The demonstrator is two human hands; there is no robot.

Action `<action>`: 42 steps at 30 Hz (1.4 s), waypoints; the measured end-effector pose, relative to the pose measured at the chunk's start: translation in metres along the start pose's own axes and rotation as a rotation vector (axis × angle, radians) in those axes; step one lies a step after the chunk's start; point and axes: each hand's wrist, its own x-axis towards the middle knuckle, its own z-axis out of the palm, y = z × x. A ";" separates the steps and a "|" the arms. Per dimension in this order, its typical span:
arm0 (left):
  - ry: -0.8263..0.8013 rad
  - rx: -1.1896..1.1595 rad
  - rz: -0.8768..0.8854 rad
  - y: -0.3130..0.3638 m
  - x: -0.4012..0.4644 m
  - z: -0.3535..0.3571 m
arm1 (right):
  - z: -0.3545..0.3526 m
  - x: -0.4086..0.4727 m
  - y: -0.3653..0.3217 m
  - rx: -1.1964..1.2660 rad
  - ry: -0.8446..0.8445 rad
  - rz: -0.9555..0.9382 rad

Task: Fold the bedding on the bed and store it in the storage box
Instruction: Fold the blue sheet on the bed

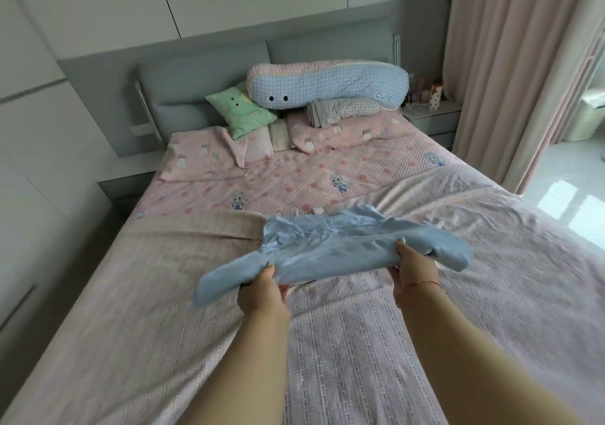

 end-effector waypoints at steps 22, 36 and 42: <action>0.093 0.243 -0.030 -0.043 -0.117 -0.157 | -0.135 -0.139 0.031 -0.387 0.360 0.133; 0.073 0.175 -0.043 -0.034 0.003 -0.038 | -0.056 -0.016 0.031 -0.395 0.293 0.124; -0.038 0.141 -0.106 -0.030 0.081 0.025 | -0.014 0.083 0.043 -0.515 0.233 0.093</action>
